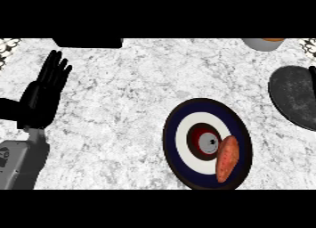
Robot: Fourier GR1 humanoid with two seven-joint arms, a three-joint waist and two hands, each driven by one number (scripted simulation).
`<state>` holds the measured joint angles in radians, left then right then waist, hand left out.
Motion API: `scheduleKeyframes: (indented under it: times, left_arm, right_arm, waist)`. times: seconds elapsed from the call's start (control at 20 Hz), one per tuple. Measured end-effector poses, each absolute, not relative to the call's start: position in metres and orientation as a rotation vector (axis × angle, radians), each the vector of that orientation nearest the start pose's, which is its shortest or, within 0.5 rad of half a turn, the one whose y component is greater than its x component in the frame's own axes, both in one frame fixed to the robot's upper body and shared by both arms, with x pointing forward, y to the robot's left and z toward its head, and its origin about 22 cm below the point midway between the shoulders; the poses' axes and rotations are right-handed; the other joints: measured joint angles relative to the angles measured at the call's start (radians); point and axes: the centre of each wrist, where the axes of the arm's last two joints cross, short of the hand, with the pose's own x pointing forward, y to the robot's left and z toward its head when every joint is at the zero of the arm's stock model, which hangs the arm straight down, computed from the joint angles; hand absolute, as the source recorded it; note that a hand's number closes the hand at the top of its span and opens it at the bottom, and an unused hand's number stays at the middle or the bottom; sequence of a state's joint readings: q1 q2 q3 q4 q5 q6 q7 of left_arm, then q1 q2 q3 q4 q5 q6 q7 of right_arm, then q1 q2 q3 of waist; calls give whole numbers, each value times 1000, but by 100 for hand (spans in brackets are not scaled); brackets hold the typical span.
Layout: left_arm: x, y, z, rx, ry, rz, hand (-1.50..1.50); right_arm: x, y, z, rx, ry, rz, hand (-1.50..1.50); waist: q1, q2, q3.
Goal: Pick the can from the plate and place it in the pan
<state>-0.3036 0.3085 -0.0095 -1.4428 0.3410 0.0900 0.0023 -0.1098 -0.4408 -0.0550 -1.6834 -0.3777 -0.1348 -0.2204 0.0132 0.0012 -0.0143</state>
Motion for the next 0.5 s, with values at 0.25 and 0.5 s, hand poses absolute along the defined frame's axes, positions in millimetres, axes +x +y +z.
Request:
scheduleKeyframes:
  times: [0.25, 0.5]
  left_arm:
    - [306, 252, 52, -100, -1609, -39, 0]
    - [293, 233, 26, -181, -1462, -92, 0]
  right_arm:
    - [276, -274, 120, -166, -2077, 384, 150]
    - [282, -263, 149, -524, -2155, 844, -150]
  waist:
    - [23, 0, 6]
    - [29, -4, 0]
